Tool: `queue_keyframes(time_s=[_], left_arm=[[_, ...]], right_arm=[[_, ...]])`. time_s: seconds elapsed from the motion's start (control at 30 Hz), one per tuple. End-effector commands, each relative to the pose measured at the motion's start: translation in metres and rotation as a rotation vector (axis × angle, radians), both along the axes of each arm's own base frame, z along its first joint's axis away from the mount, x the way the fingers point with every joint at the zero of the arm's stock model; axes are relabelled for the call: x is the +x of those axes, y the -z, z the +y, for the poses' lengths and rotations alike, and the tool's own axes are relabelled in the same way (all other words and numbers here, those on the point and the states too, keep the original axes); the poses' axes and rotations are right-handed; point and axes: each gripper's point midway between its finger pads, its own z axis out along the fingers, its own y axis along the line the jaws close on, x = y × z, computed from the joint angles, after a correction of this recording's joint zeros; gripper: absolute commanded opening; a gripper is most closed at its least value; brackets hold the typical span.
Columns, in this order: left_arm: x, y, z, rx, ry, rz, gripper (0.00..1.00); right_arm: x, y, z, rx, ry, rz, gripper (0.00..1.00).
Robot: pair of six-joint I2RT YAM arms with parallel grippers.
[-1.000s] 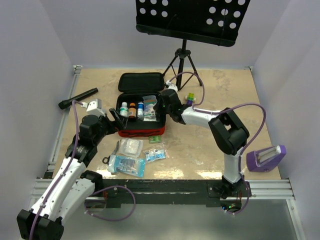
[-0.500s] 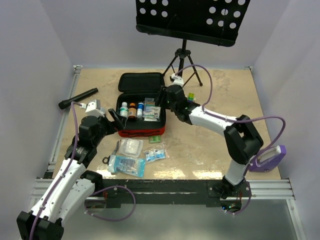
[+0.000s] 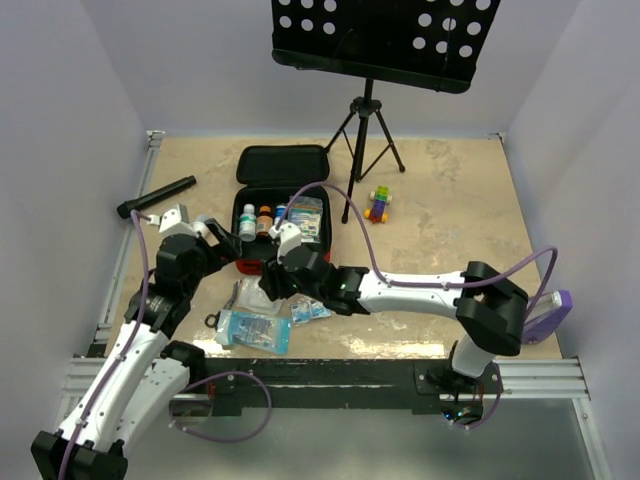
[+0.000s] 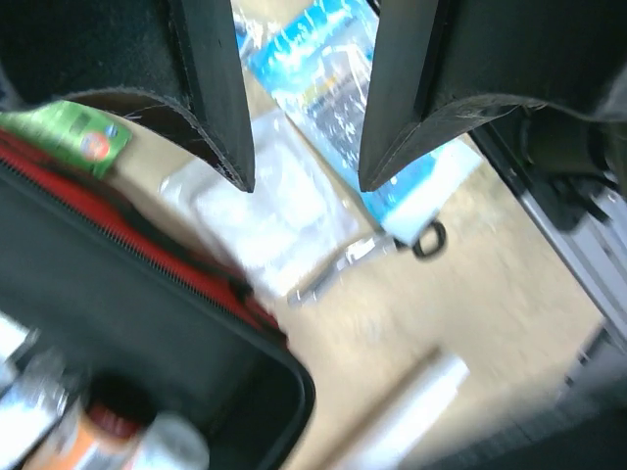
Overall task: Organize the medicine kit
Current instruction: Place the medical item at the medicine box, then pick up the medical item at the center of the board.
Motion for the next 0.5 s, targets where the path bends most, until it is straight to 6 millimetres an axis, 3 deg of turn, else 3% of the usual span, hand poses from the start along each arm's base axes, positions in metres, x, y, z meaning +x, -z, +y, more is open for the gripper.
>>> queue_keyframes(time_s=[0.0, 0.27, 0.47], left_arm=[[-0.006, -0.026, 0.027, -0.051, -0.184, -0.053, 0.99], [-0.009, -0.022, 0.029, -0.042, -0.192, -0.020, 0.99], [-0.009, -0.018, 0.026, -0.036, -0.175, -0.015, 0.99]], right_arm=[[-0.008, 0.023, 0.004, -0.017, 0.036, 0.014, 0.52], [-0.001, 0.083, 0.005, -0.172, 0.134, 0.056, 0.52], [0.006, 0.100, 0.006, -0.227, 0.168, 0.051, 0.49]])
